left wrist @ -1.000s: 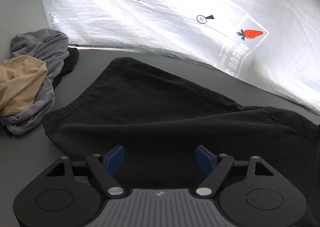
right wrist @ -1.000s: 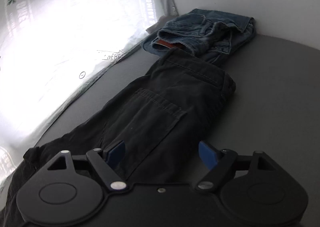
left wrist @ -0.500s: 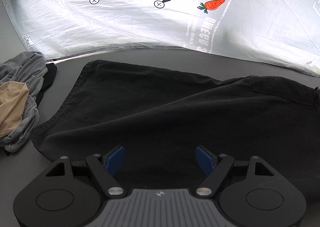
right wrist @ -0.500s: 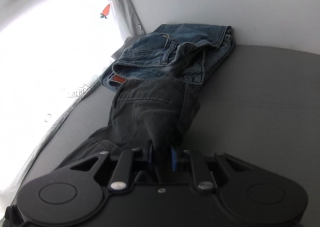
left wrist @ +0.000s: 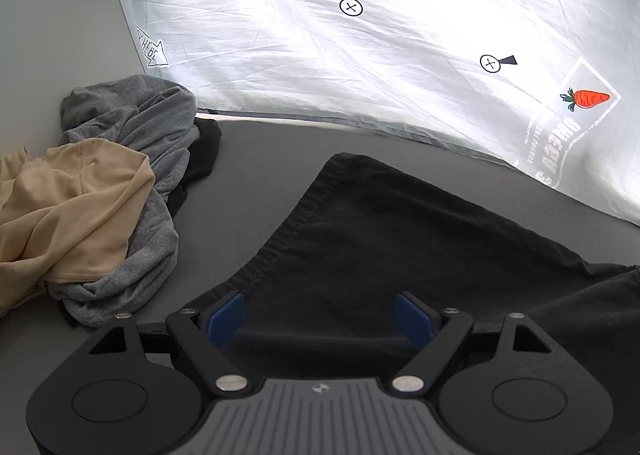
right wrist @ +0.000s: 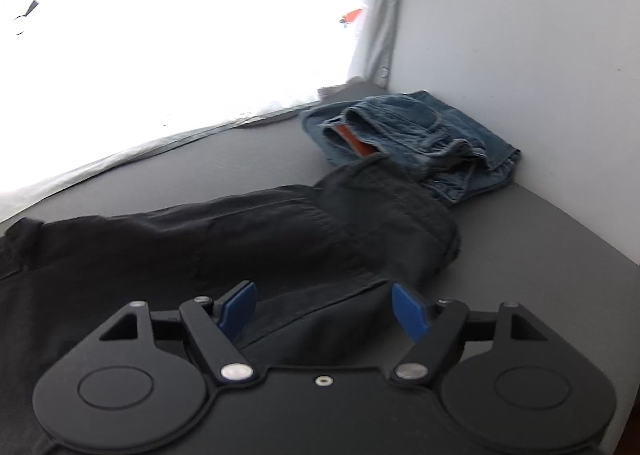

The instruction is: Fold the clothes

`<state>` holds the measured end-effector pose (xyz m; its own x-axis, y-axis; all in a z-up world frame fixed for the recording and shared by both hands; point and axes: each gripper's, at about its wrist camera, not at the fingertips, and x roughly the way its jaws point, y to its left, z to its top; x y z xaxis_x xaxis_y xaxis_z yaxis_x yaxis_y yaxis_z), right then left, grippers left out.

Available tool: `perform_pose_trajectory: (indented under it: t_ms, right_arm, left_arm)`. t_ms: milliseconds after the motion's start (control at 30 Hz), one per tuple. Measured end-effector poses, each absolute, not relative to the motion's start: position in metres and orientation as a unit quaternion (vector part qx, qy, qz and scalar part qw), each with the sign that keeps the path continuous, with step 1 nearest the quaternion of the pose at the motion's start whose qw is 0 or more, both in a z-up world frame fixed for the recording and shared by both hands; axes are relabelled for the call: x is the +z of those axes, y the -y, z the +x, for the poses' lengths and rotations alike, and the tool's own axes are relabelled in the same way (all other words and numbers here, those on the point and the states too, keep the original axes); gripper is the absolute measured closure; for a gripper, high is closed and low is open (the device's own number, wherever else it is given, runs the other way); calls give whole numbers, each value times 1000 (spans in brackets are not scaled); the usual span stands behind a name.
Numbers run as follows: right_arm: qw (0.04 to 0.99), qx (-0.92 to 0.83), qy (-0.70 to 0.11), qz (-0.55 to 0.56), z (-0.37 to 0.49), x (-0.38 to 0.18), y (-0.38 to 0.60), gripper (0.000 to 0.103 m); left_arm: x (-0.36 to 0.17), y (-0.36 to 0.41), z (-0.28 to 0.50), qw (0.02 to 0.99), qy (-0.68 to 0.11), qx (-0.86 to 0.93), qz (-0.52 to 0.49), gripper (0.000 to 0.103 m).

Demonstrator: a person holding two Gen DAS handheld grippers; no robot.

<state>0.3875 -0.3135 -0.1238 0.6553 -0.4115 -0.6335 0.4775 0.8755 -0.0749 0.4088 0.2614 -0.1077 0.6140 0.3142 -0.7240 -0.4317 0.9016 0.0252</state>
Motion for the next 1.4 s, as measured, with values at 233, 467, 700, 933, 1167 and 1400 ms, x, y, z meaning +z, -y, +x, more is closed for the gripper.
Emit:
perform_pose_trajectory:
  t_ms: [233,467,700,933,1167,1400]
  right_arm:
    - [930,-60,-359,-45,433,-129,171,26]
    - [920,48,-347,-178,448,-135,77,26]
    - [925,84,-326,-175,458,-133,37,27]
    - [907,117,-401,-54,495,-162,19,30]
    - [897,105,-424,-65,496,-193,10,18]
    - [902,98,-415,-71,473,-181,9,45]
  left_arm:
    - [-126,-291,515,908,-380,167,-59,10]
    - [-169,-300,564,896,-407,151,-94,67]
    - [-170,-305,569,893,-388,190,-123,77]
    - [-171,-292,590,902,-373,219,11,51]
    - [-125,-315,548,904,-337,264,9,29]
    - [-107,-317,430,897,-350,244,-113,28]
